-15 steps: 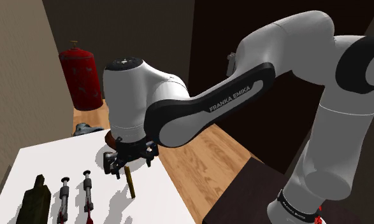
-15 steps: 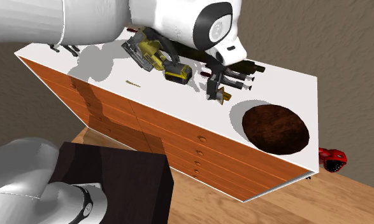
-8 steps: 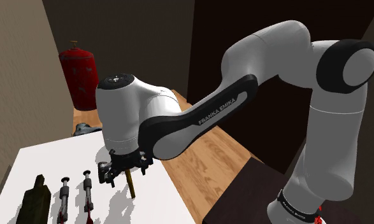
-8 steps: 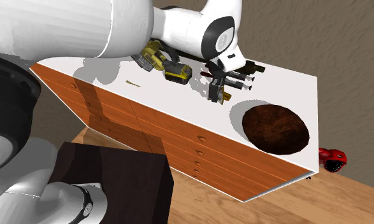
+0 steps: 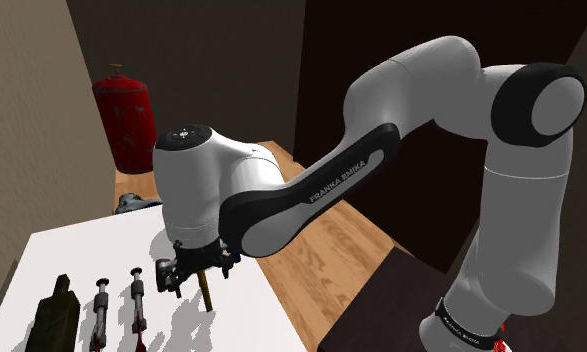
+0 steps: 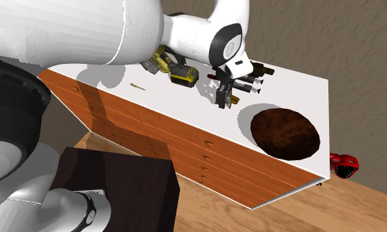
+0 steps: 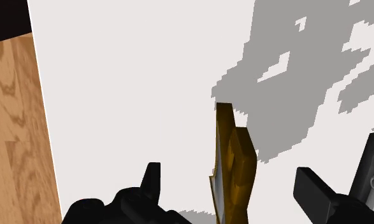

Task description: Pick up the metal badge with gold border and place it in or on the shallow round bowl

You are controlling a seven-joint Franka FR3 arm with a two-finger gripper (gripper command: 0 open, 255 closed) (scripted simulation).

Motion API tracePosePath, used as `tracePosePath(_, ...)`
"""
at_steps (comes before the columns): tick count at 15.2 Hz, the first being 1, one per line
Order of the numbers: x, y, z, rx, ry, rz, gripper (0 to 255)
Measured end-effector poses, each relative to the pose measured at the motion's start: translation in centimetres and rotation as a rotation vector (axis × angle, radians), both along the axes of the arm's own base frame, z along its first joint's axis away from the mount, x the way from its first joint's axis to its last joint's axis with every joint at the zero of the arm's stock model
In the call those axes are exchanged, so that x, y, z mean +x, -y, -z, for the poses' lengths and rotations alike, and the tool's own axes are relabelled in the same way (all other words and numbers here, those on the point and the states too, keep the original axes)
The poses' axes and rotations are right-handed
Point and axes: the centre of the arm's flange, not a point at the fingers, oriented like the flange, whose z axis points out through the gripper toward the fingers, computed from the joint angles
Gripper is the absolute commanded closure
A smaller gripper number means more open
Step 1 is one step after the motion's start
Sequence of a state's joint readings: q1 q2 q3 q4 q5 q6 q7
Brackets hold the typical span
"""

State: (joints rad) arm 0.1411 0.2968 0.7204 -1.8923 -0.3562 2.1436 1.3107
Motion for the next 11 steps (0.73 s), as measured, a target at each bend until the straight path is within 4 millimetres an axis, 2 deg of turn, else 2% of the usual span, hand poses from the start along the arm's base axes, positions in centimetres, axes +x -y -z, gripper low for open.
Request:
tracePosePath(1, 0.0, 0.0, 0.0, 0.0, 0.0, 0.0, 255)
tracePosePath(11, 0.01, 0.0, 0.0, 0.0, 0.0, 0.0, 255)
